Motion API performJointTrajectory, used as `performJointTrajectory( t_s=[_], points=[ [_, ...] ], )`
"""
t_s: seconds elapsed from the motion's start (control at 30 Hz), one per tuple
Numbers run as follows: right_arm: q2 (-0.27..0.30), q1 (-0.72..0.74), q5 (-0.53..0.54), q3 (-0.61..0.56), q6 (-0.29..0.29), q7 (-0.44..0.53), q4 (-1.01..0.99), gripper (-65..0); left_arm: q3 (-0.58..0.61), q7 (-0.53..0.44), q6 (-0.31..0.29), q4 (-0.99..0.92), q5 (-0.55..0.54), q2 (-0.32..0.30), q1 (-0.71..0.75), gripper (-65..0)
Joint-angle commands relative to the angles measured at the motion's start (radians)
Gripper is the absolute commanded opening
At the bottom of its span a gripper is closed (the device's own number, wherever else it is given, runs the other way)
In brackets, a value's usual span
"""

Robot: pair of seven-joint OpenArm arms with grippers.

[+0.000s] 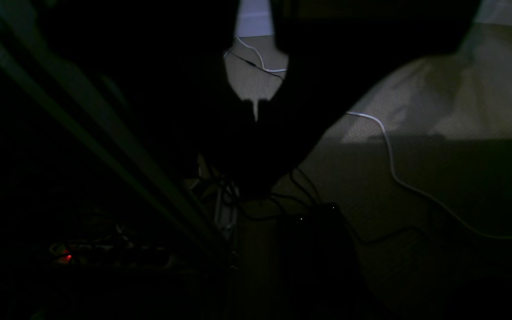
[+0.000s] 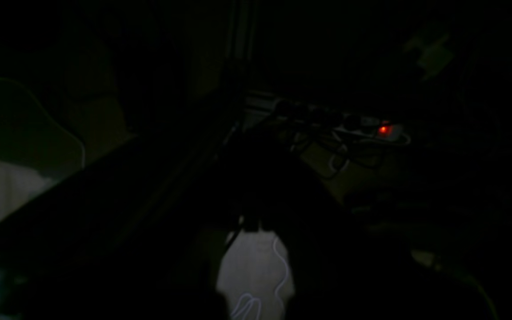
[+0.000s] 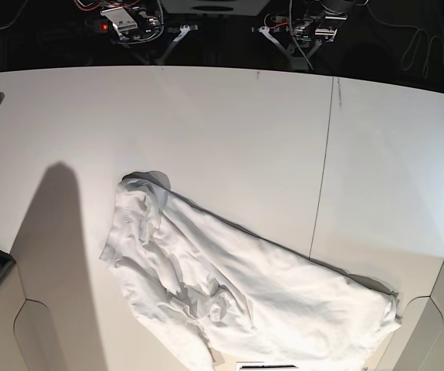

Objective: Layout the t-shirt on the table in an organized manner, then fold the t-shirt properly
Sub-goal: 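Move both arms out from the rest pose toward the white t-shirt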

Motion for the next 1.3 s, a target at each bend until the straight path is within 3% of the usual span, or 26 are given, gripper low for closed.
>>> performJointTrajectory(
  t_s=[0.0, 0.73, 0.87, 1.27],
  points=[
    [-0.003, 0.007, 0.003, -0.002, -0.003, 0.011, 0.013, -65.0, 0.002, -0.009, -0.010, 0.008, -0.002, 0.002, -0.005, -65.0],
    [-0.002, 0.007, 0.003, -0.002, -0.003, 0.011, 0.015, -65.0, 0.002, -0.009, -0.010, 0.008, -0.002, 0.002, -0.004, -65.0],
    [0.001, -0.002, 0.003, -0.002, -0.037, 0.011, 0.015, -65.0, 0.002, -0.009, -0.010, 0.008, -0.003, -0.005, 0.005, -65.0],
    [0.086, -0.139, 0.003, -0.002, -0.043, 0.011, 0.076, -65.0, 0.002, -0.024, -0.010, 0.096, -0.068, -0.091, 0.146, -65.0]
  ],
)
